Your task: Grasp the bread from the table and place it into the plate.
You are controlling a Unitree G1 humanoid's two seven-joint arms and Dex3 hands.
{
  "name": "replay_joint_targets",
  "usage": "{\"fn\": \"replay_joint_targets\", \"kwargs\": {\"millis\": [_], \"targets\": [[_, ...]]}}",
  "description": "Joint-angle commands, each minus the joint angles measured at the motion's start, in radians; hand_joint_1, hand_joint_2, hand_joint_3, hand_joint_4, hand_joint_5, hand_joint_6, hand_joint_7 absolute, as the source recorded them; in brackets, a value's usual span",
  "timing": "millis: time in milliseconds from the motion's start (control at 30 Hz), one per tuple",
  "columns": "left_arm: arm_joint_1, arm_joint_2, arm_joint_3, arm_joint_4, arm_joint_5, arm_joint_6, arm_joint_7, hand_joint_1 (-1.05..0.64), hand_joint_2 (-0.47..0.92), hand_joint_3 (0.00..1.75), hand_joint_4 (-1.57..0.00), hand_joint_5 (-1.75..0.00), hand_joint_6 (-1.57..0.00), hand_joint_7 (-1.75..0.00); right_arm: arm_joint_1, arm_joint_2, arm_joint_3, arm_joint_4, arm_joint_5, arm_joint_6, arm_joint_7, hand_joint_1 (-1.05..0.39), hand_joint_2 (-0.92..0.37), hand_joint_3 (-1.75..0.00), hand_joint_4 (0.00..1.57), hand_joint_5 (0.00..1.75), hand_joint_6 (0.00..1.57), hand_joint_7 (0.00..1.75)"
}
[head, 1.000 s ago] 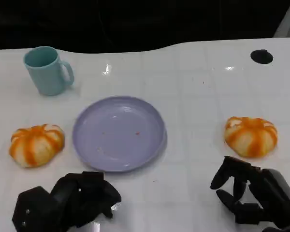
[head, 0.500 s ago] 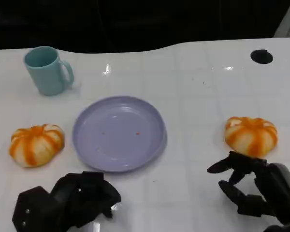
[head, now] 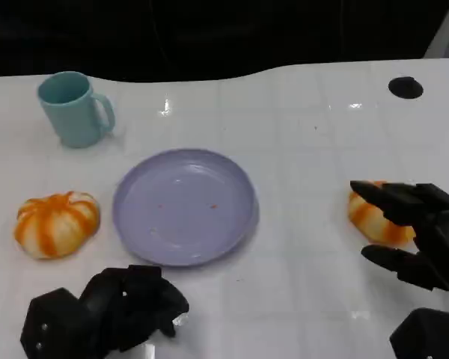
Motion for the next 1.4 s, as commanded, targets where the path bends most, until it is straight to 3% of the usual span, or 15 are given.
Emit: {"fn": "replay_joint_targets", "kwargs": {"millis": [33, 200, 400, 600, 967, 1267, 1400], "targets": [[0.003, 0.011, 0.002, 0.005, 0.008, 0.000, 0.009, -1.05, 0.87, 0.00, -0.88, -1.51, -1.26, -0.80, -0.025, -0.043, -0.001, -0.046, -0.037, 0.084, 0.041, -0.52, -0.92, -0.06, 0.04, 0.26, 0.25, 0.00], [0.005, 0.009, 0.002, 0.003, 0.012, 0.001, 0.012, -1.05, 0.87, 0.00, -0.87, -1.51, -1.26, -0.81, -0.064, -0.061, 0.027, -0.065, -0.109, 0.191, 0.091, -0.52, -0.92, -0.03, 0.00, 0.25, 0.23, 0.00], [0.008, 0.005, 0.001, -0.002, 0.013, 0.003, 0.013, -1.05, 0.87, 0.00, -0.87, -1.51, -1.26, -0.81, -0.118, -0.069, 0.071, -0.097, -0.162, 0.334, 0.223, -0.46, -0.86, 0.00, 0.00, 0.20, 0.22, 0.01], [0.011, 0.003, 0.000, -0.008, 0.014, 0.006, 0.015, -1.05, 0.87, 0.00, -0.88, -1.52, -1.26, -0.81, -0.174, -0.056, 0.124, -0.066, -0.187, 0.417, 0.279, -0.37, -0.80, 0.00, 0.02, 0.26, 0.24, 0.01], [0.022, 0.001, -0.001, -0.029, 0.013, 0.020, 0.019, -1.05, 0.86, 0.00, -0.88, -1.52, -1.27, -0.81, -0.268, -0.028, 0.198, 0.081, -0.182, 0.482, 0.274, -0.27, -0.77, 0.00, 0.04, 0.27, 0.28, 0.01], [0.029, 0.001, 0.000, -0.041, 0.007, 0.025, 0.015, -1.05, 0.86, 0.00, -0.87, -1.52, -1.27, -0.81, -0.331, -0.015, 0.238, 0.221, -0.171, 0.526, 0.275, -0.28, -0.81, -0.01, 0.05, 0.23, 0.26, 0.00], [0.033, 0.004, -0.001, -0.049, 0.008, 0.031, 0.014, -1.05, 0.86, 0.00, -0.87, -1.52, -1.27, -0.81, -0.348, -0.021, 0.251, 0.266, -0.173, 0.510, 0.247, -0.30, -0.84, -0.01, 0.15, 0.22, 0.34, 0.03]]}}
